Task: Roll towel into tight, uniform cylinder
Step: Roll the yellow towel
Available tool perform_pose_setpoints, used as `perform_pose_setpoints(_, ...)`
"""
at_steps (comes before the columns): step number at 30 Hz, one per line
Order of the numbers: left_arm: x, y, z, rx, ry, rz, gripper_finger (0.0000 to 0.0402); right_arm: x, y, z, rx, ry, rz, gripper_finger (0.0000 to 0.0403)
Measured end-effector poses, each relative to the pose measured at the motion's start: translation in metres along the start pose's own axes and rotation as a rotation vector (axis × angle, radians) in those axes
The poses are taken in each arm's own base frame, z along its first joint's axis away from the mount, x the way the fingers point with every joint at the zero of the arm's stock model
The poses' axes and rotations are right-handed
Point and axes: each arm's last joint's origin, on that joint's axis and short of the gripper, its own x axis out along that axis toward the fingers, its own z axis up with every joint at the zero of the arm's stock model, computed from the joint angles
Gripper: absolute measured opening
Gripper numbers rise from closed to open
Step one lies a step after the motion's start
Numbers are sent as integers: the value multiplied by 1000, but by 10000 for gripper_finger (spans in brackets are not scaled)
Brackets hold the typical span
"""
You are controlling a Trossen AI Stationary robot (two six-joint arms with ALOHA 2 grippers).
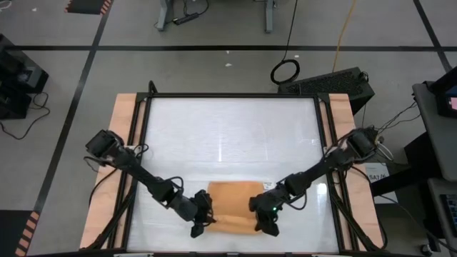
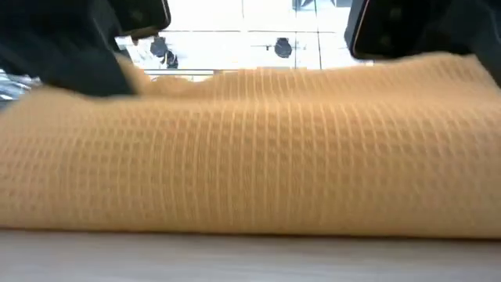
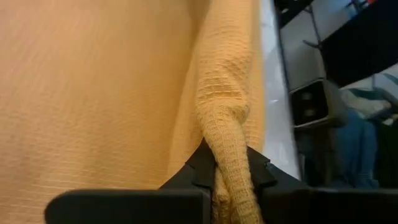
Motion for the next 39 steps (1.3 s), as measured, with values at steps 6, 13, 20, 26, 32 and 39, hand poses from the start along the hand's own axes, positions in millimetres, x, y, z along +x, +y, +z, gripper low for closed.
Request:
perform_pose_setpoints(6,15,14,-3,-22,56,-2,30,11,-19,0,36,70,3,25)
perform_pose_setpoints(13,24,26,-6,-83,103,20,30,8,-24,3,11,78,-1,53)
perform_pose_setpoints(20,23,27,-6,-113,109,28,30,-14,-14,4,-38,44,-96,124)
perform_pose_setpoints(26,23,27,-6,-116,112,31,30,-45,1,-3,-181,-63,-360,204)
perform_pose_setpoints(32,23,28,-7,-134,112,35,30,-51,35,-27,-318,-185,-470,293)
perform_pose_setpoints(39,23,28,-7,-142,108,41,30,-34,80,-60,-560,-424,-454,352)
